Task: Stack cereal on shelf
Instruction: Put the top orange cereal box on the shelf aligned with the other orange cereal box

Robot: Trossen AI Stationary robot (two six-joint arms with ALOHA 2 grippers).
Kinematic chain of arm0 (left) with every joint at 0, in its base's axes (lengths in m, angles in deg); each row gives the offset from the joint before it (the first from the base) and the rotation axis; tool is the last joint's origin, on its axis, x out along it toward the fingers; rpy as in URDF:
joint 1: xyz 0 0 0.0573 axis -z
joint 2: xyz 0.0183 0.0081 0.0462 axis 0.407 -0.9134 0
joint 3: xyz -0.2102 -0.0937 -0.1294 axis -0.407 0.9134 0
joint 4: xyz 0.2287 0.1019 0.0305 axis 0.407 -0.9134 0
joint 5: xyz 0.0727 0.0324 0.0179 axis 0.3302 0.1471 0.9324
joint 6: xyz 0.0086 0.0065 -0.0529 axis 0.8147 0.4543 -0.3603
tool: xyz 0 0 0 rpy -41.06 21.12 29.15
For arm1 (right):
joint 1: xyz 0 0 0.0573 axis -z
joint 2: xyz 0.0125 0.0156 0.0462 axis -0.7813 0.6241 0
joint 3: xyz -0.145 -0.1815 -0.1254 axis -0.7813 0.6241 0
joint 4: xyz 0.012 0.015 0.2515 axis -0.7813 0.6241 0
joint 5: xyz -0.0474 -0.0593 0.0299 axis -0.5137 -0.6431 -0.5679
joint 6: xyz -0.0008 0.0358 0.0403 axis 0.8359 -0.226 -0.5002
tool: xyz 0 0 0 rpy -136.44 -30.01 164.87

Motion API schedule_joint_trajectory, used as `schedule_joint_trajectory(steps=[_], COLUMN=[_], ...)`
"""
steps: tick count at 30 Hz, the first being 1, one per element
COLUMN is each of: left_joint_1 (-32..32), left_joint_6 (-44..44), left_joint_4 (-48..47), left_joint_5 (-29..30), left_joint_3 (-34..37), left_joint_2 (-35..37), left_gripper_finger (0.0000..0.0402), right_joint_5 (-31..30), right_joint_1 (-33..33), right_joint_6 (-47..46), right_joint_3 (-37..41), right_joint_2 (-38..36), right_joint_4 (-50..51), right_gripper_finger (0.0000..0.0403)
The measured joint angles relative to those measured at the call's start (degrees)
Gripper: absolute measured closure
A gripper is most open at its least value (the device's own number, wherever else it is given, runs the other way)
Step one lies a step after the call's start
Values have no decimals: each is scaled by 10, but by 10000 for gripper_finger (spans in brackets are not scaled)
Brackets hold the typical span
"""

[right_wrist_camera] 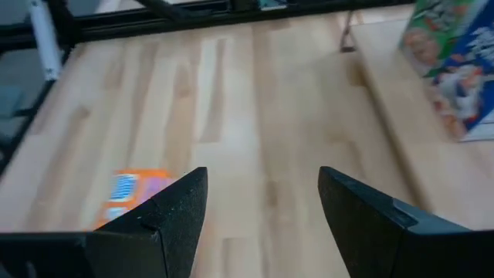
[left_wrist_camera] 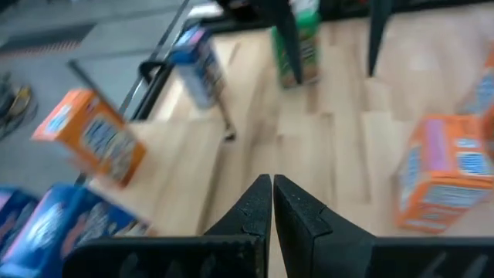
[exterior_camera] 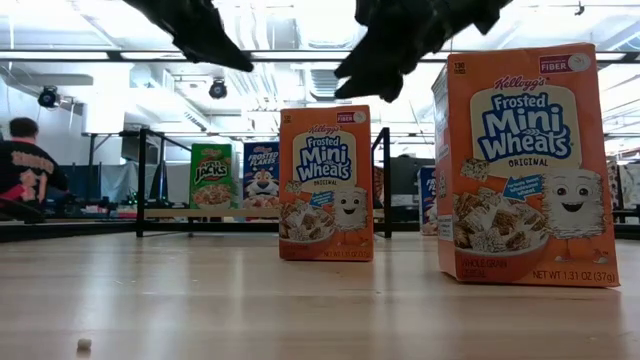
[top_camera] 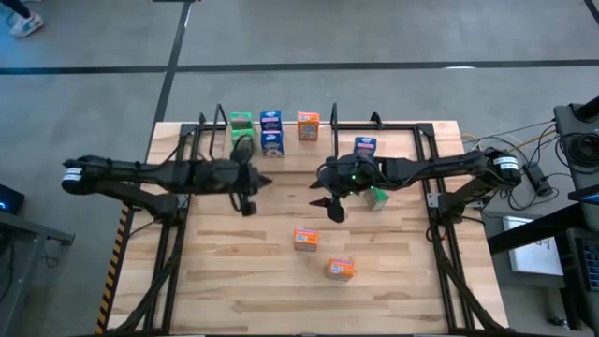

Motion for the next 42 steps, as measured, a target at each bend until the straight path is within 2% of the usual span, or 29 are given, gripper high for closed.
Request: schedule_joint_trajectory(steps=[6,14,22,27,36,42], left_joint_1=[37,40,40,40,42,47], left_joint_6=[25,55,63,57,-18,-62], left_joint_4=[113,229,235,237,234,253], left_joint_5=[1,4,31,31,30,28], left_joint_3=[80,167,193,192,219,239], left_joint_2=[51,145,211,235,242,243], left_gripper_finger=[401,401,401,401,401,401], right_joint_5=[0,-7,-31,-46,-60,-68], right_joint_1=[-47,-92,-125,-145,-152,-152], right_joint_6=[-49,-133,-201,-225,-221,-156], right_joint_3=[-42,-89,-113,-147,-244,-270], right_joint_2=[0,0,6,35,101,134], right_joint_4=[43,88,104,151,292,336], right_gripper_finger=[168,168,168,168,168,168])
